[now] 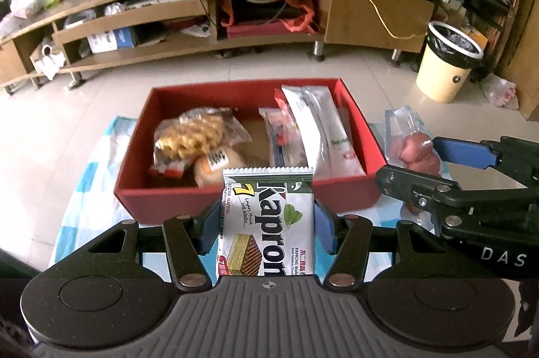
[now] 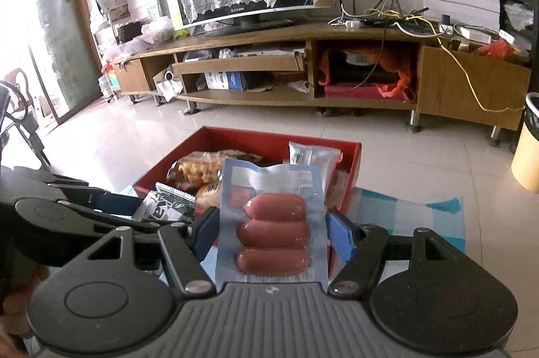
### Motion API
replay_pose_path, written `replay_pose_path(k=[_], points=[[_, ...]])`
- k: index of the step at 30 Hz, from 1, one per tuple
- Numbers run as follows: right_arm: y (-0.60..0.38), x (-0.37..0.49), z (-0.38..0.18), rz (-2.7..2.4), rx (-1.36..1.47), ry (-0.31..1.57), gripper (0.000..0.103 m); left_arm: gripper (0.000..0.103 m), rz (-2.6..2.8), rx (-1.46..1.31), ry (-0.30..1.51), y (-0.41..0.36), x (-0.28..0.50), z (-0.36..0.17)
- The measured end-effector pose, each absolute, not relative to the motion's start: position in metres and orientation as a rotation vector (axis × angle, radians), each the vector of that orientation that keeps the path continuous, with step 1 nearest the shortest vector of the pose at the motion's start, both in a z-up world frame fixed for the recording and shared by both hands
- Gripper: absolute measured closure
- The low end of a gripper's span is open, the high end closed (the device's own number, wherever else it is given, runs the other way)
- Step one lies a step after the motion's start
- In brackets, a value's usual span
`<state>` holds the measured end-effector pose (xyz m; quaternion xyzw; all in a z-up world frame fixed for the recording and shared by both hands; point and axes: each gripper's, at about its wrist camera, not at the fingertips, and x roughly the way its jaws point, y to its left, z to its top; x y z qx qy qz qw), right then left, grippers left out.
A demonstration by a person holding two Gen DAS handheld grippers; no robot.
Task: Organize snacks
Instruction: 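Carry the Kaprons bar and sausage pack over the red box with both grippers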
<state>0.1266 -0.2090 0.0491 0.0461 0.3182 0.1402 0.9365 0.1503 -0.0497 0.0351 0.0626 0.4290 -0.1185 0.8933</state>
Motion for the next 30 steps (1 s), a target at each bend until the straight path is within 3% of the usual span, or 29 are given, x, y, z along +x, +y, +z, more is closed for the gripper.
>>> replay_pose_path(k=[30], points=[[-0.209, 0.175, 0.064, 0.265, 0.115, 0.576, 0.036, 0.039, -0.179, 0.110, 0.796, -0.050, 0.202, 0.055]])
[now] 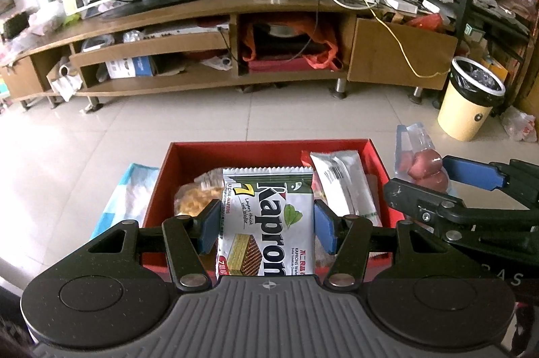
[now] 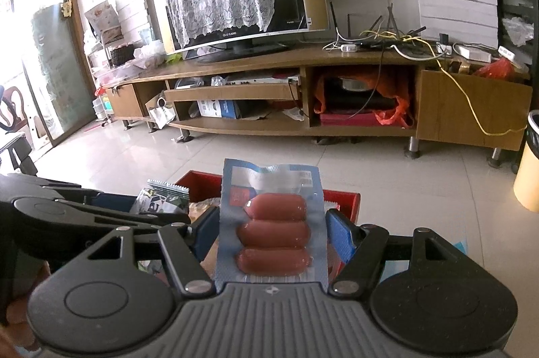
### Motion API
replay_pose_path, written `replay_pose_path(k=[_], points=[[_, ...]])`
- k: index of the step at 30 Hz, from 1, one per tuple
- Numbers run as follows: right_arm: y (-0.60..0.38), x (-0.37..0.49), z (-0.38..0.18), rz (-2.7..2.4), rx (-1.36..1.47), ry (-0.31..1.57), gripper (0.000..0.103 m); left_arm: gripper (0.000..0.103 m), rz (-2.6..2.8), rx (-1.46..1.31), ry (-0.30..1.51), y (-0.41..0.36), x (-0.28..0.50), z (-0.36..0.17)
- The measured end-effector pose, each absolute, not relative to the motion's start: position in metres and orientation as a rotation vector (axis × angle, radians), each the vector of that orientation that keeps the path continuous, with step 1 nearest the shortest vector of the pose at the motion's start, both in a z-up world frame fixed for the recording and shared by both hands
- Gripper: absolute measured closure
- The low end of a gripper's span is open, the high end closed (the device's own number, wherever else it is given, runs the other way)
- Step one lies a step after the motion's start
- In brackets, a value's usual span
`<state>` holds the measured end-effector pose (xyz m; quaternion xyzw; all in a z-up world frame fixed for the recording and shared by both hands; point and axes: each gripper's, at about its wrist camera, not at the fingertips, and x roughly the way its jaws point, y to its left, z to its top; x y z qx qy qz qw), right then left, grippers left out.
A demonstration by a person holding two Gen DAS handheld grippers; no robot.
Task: Organize snacks
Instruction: 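Carry the Kaprons bar and sausage pack over the red box with both grippers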
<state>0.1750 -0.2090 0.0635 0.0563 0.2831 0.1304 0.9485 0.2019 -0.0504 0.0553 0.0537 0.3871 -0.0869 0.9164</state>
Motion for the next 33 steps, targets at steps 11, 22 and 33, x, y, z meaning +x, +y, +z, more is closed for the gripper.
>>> replay_pose_path(k=[11, 22, 33], points=[[-0.205, 0.197, 0.066, 0.259, 0.108, 0.561, 0.036, 0.039, -0.148, 0.101, 0.777, -0.047, 0.223, 0.057], [-0.204, 0.223, 0.060, 0.248, 0.110, 0.577, 0.036, 0.039, -0.128, 0.117, 0.772, -0.048, 0.241, 0.052], [-0.201, 0.243, 0.050, 0.242, 0.100, 0.608, 0.036, 0.039, -0.108, 0.132, 0.790, -0.047, 0.257, 0.042]])
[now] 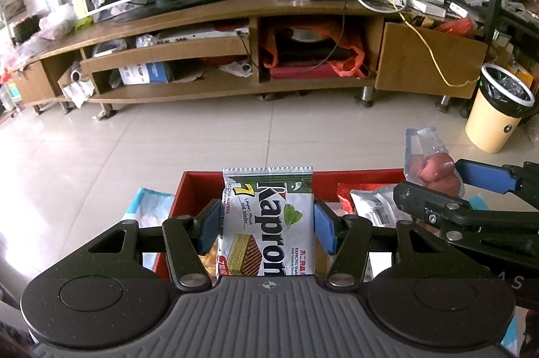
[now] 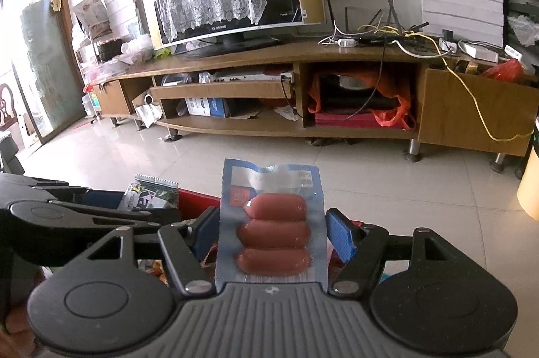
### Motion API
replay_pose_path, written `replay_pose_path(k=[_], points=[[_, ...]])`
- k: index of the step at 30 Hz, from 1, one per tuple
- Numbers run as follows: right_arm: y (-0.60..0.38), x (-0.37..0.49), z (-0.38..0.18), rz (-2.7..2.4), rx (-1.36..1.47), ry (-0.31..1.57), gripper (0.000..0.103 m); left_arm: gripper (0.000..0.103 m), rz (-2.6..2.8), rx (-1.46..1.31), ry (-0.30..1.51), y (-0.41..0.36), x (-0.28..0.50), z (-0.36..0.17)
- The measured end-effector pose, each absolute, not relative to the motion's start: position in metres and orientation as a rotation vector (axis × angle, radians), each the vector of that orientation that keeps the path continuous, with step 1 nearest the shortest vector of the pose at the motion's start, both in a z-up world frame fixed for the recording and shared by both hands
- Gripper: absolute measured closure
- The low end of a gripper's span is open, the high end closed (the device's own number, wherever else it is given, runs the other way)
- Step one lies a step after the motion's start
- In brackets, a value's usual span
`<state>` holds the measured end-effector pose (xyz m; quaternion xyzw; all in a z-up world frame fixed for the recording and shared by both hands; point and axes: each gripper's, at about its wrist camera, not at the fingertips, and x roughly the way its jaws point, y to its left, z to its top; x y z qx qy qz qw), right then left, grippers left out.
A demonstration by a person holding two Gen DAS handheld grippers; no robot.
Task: Organize snacks
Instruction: 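Carry the Kaprons bar and sausage pack over the red box with both grippers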
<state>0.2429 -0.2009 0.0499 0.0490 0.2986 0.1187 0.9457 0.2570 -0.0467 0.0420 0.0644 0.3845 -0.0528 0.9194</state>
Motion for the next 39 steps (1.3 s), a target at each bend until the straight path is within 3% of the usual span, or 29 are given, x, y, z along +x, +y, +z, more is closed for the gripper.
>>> replay_pose_path(k=[39], points=[[-0.190, 0.281, -0.005, 0.242, 0.087, 0.799, 0.035, 0.039, -0.043, 0.191, 0.936, -0.042, 0.288, -0.007]])
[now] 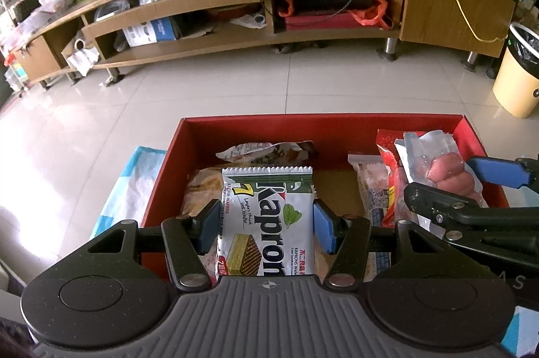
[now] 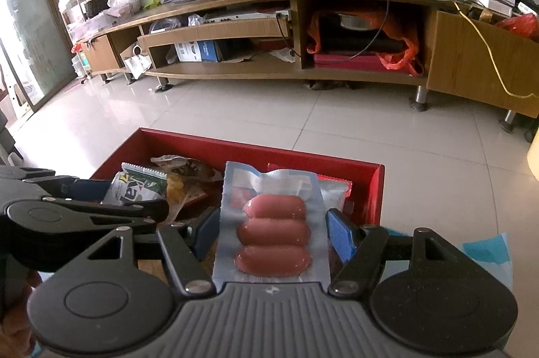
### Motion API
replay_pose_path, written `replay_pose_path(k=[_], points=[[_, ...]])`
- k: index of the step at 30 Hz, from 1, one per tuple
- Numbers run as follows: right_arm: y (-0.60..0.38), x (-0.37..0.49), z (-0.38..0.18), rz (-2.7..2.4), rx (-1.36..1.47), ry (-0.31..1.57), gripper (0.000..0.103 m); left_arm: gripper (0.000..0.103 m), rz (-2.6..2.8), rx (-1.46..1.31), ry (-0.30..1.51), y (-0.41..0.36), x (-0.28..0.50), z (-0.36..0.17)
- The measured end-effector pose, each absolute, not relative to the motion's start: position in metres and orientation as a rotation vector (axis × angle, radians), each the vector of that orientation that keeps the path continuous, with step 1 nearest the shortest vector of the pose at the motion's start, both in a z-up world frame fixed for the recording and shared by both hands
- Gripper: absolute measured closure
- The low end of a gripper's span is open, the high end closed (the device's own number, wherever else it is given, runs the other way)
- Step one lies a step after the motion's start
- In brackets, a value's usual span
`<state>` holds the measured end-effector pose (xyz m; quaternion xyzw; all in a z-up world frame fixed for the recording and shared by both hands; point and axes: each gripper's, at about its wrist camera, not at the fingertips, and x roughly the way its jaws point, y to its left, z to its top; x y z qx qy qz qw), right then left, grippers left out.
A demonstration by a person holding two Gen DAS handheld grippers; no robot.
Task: Organize snacks
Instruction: 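Carry the Kaprons bar and sausage pack over the red box with both grippers, then lower both grippers into the box and open them to release the bar and sausages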
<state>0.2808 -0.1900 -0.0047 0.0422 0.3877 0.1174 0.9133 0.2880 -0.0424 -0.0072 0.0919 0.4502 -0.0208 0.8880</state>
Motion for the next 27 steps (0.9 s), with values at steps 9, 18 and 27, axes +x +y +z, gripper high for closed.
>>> replay_pose_path(k=[9, 18, 27], points=[[-0.1894, 0.2824, -0.0079, 0.235, 0.085, 0.812, 0.034, 0.038, -0.039, 0.211, 0.937, -0.0452, 0.2875, -0.0101], [-0.1906, 0.2843, -0.0103, 0.229, 0.078, 0.817, 0.034, 0.037, -0.032, 0.227, 0.942, -0.0477, 0.2866, -0.0146], [-0.1890, 0.2820, -0.0094, 0.221, 0.073, 0.827, 0.034, 0.027, -0.011, 0.230, 0.945, -0.0453, 0.2844, -0.0144]])
